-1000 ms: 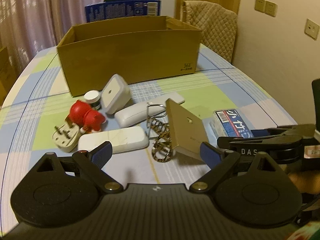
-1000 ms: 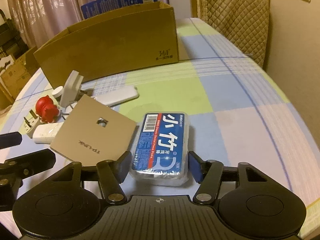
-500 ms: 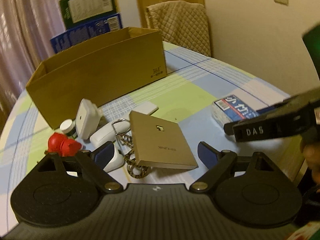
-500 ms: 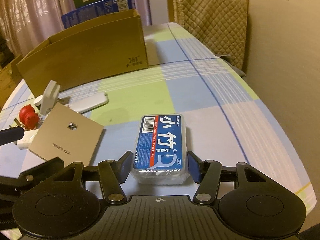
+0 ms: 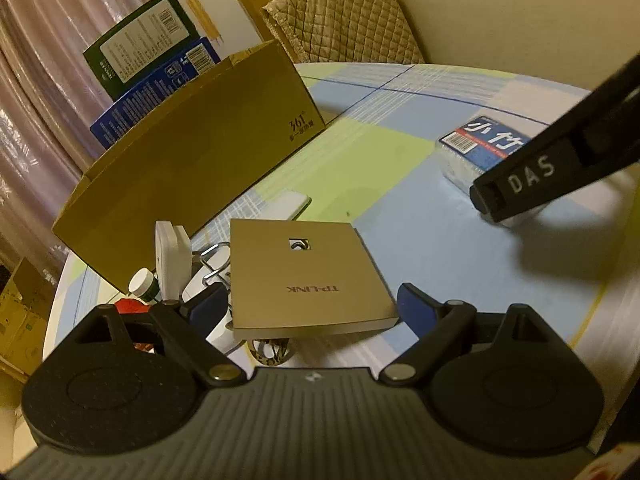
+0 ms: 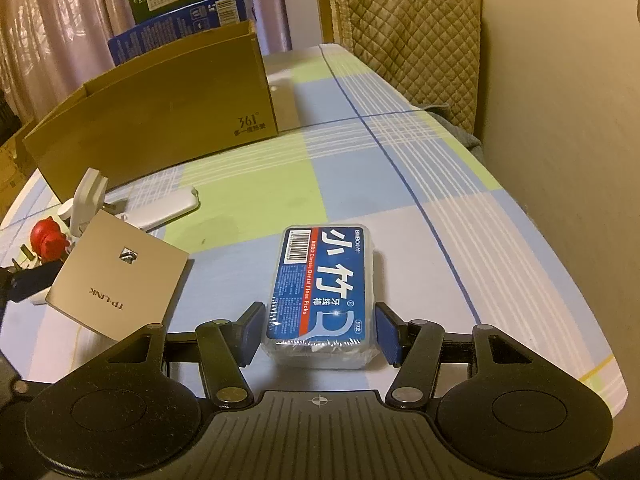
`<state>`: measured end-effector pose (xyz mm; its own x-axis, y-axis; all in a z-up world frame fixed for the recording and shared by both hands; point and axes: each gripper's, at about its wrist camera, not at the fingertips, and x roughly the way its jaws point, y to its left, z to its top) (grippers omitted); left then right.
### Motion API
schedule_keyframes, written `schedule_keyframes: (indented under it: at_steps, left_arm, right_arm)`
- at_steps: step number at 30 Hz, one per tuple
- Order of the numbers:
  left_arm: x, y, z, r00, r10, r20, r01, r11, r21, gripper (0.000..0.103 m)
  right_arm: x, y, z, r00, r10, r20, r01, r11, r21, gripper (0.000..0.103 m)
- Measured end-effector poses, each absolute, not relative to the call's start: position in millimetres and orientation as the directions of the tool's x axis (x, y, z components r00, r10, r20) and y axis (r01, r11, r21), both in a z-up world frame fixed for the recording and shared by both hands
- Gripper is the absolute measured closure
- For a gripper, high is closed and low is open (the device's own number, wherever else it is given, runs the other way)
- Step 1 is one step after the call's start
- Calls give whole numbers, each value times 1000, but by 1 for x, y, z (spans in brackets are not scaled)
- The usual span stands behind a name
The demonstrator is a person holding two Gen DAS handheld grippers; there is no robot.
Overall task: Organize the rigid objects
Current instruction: 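Grasp the toothpick pack with the right tool while the left tool grasps the TP-LINK router, then carry both items into the box and open both tools to release them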
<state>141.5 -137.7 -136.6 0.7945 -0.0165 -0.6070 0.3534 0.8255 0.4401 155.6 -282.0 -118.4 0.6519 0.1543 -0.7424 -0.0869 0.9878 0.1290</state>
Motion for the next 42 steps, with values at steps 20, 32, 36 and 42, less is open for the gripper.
schedule_keyframes:
  at_steps: [20,32,36,42]
  left_arm:
    - [147,-144,-144,842,35,-539,332,754,567,19]
    - [148,-115,-105,820,-93,-564,304,906,293,20]
    - [150,-101,-90,820,-107,-562,269,939,214,20]
    - [153,-78,-72,824,-106,-557,220,965,143,20]
  right_arm:
    - [155,-280,-118,656,150,-739,-88,988,123,48]
    - [155,-275,-111,668,200,-717,-109,979,171,49]
    - [154,-270,-105,682,220,-698,-122,975,188,49]
    - [153,-255,-98,695,248,-675,-164,969,187,49]
